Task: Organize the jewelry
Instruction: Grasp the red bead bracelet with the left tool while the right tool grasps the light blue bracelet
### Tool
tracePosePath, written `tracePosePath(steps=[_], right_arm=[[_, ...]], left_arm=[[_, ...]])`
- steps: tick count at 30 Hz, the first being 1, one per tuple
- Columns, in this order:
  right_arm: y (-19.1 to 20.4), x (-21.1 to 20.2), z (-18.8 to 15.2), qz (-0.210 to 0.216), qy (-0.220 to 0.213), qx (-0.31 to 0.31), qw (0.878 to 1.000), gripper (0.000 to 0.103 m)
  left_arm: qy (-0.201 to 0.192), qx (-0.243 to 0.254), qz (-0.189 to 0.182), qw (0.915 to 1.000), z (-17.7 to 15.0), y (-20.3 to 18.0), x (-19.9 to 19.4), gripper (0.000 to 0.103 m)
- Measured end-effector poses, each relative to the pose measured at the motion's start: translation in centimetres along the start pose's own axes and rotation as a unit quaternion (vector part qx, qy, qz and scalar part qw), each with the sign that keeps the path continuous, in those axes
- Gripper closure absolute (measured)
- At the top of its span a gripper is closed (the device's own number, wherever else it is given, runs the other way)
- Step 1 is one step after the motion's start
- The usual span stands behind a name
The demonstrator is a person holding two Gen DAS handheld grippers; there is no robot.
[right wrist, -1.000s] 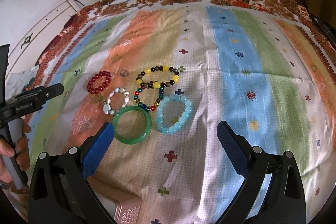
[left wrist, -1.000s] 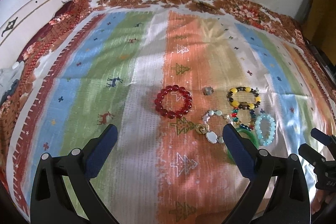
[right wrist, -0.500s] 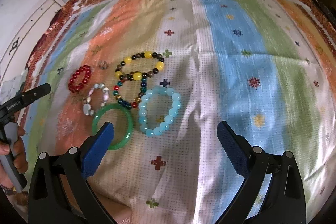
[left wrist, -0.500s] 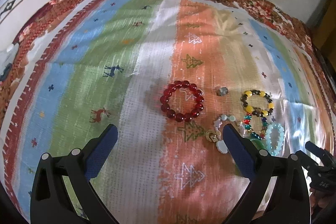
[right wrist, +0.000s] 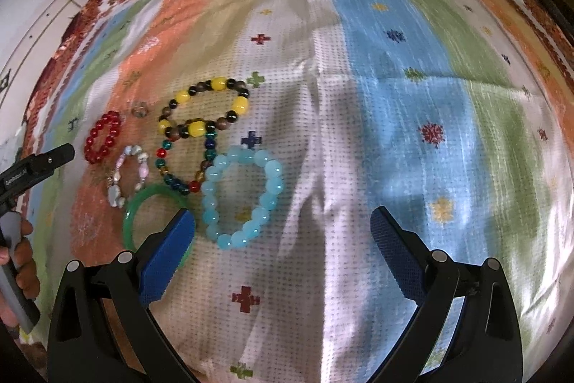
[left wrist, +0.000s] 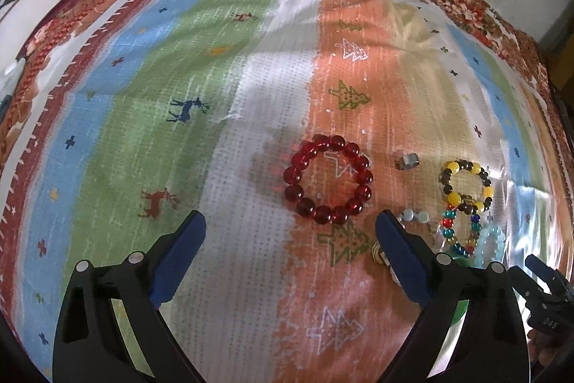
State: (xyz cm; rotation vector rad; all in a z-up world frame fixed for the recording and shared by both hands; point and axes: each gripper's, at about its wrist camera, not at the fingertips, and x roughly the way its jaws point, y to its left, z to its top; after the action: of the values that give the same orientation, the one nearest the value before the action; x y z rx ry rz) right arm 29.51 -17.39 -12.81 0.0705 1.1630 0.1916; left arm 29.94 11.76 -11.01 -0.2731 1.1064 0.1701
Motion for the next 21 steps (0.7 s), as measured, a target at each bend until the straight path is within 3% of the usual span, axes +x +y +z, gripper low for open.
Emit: tracePosePath(steps=[4, 9, 17, 21], right_arm=[[0.0, 1.0, 0.5, -0.012, 0.005, -0.003, 1.0, 0.004], [0.3, 2.0, 0.7, -0.006, 0.017, -0.005, 1.0, 0.01], [0.4, 2.8, 0.7, -0.018, 0.021, -0.012, 1.0, 0.017], [0.2, 2.9, 0.8, -0.03, 0.019, -0.017, 0.999, 0.027]], left_arm=[[0.009, 0.002, 0.005, 0.9999, 0.3, -0.2, 1.1, 0.014], [0.023, 0.007, 0.008, 0.9997, 0.6, -0.1, 2.2, 0.028], [0.023, 0.016, 0.018, 0.9994, 1.2, -0.1, 3.4, 0.033], [0.023, 0.025, 0.027, 0.9991, 1.0, -0.1, 3.7, 0.041]])
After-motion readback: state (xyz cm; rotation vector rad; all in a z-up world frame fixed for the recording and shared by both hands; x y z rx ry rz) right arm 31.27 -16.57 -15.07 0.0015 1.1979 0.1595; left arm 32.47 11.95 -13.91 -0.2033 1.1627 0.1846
